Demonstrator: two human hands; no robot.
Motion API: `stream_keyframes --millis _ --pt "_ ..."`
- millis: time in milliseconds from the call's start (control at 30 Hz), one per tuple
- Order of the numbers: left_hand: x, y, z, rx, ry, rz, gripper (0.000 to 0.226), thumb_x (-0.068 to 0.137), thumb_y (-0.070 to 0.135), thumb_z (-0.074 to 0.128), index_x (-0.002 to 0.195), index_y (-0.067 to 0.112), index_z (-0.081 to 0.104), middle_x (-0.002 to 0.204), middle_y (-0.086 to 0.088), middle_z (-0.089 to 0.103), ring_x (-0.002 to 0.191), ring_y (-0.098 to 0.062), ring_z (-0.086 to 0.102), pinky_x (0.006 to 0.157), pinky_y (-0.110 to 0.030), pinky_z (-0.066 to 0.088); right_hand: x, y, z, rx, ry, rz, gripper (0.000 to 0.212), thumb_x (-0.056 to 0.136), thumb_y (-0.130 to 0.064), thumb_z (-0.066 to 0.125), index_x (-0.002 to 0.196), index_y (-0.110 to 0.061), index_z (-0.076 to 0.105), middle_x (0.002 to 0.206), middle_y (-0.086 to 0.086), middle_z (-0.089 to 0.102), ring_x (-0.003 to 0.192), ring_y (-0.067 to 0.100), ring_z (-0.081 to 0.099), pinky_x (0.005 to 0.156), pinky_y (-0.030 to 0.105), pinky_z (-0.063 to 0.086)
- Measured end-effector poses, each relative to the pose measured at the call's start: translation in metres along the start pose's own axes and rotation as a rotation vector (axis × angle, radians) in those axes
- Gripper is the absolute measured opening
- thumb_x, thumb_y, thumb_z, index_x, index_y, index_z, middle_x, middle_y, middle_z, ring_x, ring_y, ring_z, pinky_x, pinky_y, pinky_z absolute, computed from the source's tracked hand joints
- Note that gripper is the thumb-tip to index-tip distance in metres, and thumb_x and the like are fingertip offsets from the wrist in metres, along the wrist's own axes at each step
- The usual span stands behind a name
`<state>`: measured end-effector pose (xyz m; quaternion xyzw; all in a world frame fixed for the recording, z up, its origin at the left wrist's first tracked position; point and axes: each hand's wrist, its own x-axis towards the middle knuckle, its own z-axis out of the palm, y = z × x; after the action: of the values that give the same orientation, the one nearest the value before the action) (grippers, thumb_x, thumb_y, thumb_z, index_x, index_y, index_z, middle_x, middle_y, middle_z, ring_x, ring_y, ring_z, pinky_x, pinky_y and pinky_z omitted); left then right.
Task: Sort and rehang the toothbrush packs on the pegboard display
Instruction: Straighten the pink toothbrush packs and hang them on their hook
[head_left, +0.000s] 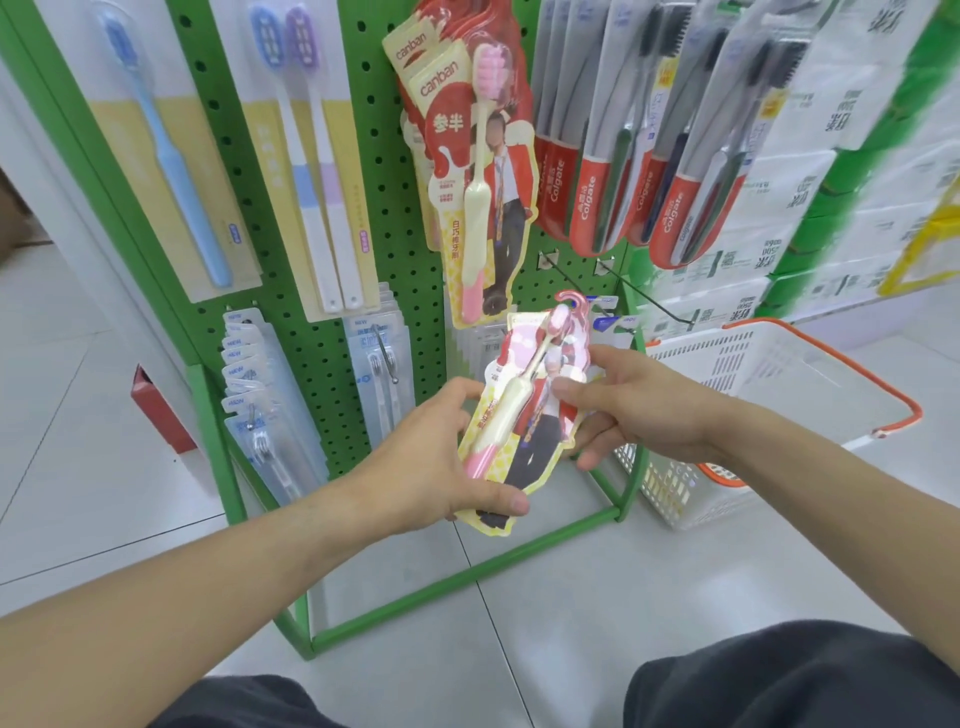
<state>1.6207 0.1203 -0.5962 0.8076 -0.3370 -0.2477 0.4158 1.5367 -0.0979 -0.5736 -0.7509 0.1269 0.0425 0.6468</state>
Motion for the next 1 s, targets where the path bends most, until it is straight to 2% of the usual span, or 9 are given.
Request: stream_keyframes --millis 133,233,367,433,500,567,700,833,1000 --pt "-0.001 0.002 0.001 0.159 0.03 0.03 0.102 0.061 0.04 0.096 0.141 0.036 0.034 0.108 0.016 0.063 0.086 0.001 0.066 0.077 -0.029 0.055 0.001 0.001 0.0 0.046 0.041 -0.005 0.033 0.102 -0.019 0.058 0.13 -0.003 0.052 0.09 0.019 0.072 0.061 0.032 0.067 0.063 0.036 0.063" --pt "-0.003 0.006 0.004 0.309 0.088 0.127 0.117 0.071 0.044 0.089 0.157 0.033 0.011 0.142 0.013 0.037 0.118 -0.003 0.051 0.096 -0.023 0.043 0.001 -0.001 0.001 0.055 0.016 -0.016 0.035 0.101 -0.016 0.06 0.131 0.0 0.051 0.1 0.023 0.071 0.072 0.039 0.067 0.063 0.037 0.062" --pt "-0.005 0.013 0.012 0.407 0.106 0.347 0.104 0.081 0.046 0.079 0.159 0.034 0.012 0.147 0.015 0.03 0.129 -0.001 0.041 0.096 -0.009 0.03 -0.004 -0.006 0.012 0.175 -0.124 -0.034 0.039 0.095 -0.023 0.061 0.126 -0.002 0.049 0.103 0.02 0.073 0.083 0.04 0.07 0.07 0.038 0.063" --pt "-0.005 0.014 0.014 0.429 0.142 0.372 0.088 0.086 0.044 0.076 0.156 0.031 0.025 0.138 0.016 0.046 0.12 0.005 0.047 0.091 -0.006 0.031 -0.007 -0.009 0.015 0.227 -0.167 -0.058 0.04 0.09 -0.028 0.063 0.121 -0.006 0.048 0.106 0.018 0.071 0.084 0.037 0.074 0.074 0.04 0.063" --pt "-0.006 0.015 0.014 0.394 0.198 0.368 0.051 0.094 0.03 0.068 0.14 0.028 0.047 0.095 0.022 0.061 0.084 0.01 0.058 0.069 -0.008 0.037 -0.008 -0.01 0.014 0.25 -0.165 -0.093 0.039 0.088 -0.03 0.064 0.116 -0.008 0.049 0.107 0.019 0.068 0.091 0.037 0.075 0.078 0.042 0.062" --pt "-0.006 0.015 0.012 0.313 0.202 0.339 0.016 0.098 0.021 0.06 0.111 0.031 0.056 0.067 0.016 0.058 0.064 -0.001 0.058 0.054 -0.017 0.036 -0.008 -0.01 0.011 0.163 -0.113 -0.148 0.036 0.085 -0.031 0.067 0.107 -0.006 0.054 0.102 0.021 0.07 0.095 0.037 0.074 0.079 0.043 0.062" --pt "-0.003 0.011 0.009 0.182 0.11 0.299 0.019 0.097 0.02 0.063 0.095 0.038 0.056 0.079 0.002 0.067 0.068 -0.014 0.06 0.059 -0.026 0.046 -0.001 -0.003 0.001 -0.075 0.135 -0.239 0.033 0.072 -0.029 0.08 0.087 -0.008 0.06 0.087 0.021 0.074 0.081 0.029 0.073 0.077 0.045 0.062" --pt "0.0 0.004 0.006 0.046 0.004 0.243 0.012 0.095 0.025 0.068 0.1 0.033 0.061 0.089 0.007 0.073 0.078 -0.009 0.069 0.061 -0.02 0.05 0.011 0.007 -0.009 -0.078 0.417 -0.239 0.063 0.054 -0.037 0.088 0.1 -0.013 0.051 0.1 0.013 0.063 0.078 0.031 0.069 0.072 0.049 0.063" --pt "0.0 0.005 0.003 -0.108 -0.004 0.202 0.013 0.095 0.029 0.067 0.09 0.019 0.072 0.086 0.004 0.077 0.077 -0.01 0.073 0.063 -0.021 0.053 0.01 0.007 -0.013 -0.196 0.211 -0.326 0.05 0.068 -0.03 0.082 0.11 -0.013 0.062 0.114 0.014 0.069 0.092 0.037 0.073 0.083 0.048 0.062"
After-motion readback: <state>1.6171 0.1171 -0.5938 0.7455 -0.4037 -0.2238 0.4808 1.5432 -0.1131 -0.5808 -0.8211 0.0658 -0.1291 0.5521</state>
